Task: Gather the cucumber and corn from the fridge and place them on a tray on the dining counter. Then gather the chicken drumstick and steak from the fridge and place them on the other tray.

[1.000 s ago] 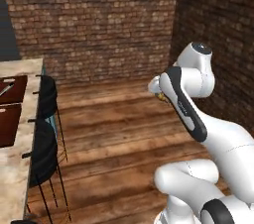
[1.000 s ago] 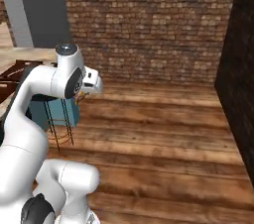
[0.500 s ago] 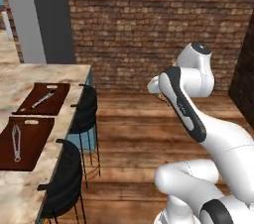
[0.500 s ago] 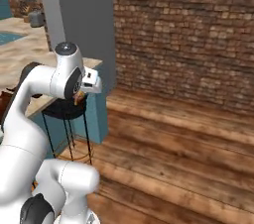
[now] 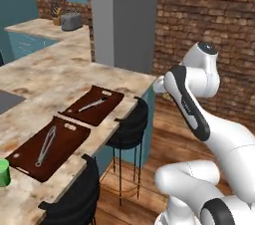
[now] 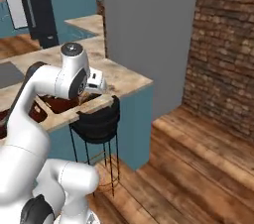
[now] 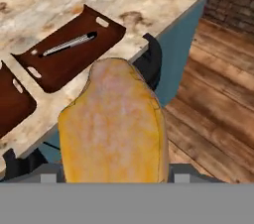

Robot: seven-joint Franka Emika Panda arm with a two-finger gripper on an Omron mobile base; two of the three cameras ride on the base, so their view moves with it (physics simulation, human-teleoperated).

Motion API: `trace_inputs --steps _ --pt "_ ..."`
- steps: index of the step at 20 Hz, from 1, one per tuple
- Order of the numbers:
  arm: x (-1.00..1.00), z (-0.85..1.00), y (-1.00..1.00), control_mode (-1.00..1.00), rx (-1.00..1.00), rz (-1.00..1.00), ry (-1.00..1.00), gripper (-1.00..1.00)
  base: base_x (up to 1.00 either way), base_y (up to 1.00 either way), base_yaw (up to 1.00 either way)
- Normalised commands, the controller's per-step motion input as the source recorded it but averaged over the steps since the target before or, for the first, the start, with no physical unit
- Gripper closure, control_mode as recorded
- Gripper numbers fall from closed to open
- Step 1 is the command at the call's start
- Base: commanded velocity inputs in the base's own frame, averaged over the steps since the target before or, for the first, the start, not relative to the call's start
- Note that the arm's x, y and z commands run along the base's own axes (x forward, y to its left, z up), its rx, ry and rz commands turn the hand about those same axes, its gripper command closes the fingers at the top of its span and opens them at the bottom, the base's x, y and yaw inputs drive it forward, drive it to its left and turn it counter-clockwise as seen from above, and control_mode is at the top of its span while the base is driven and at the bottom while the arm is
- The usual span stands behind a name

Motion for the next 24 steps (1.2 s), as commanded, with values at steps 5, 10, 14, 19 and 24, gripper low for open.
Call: trace_inputs --steps 5,10,14,19,24 --pt "0.00 0.00 0.00 1.00 0.00 0.00 0.00 1.00 0.39 0.00 0.94" --pt "0.00 0.00 0.00 1.00 0.00 0.00 0.00 1.00 0.55 0.07 0.79" --pt "0.00 0.00 0.00 1.00 0.00 0.00 0.00 1.00 0.98 -0.51 0.63" --pt "0.00 0.00 0.00 1.00 0.00 0.00 0.00 1.00 0.73 -0.72 0.55" --pt "0.00 0.00 0.00 1.00 0.00 0.00 0.00 1.00 0.27 -0.18 0.15"
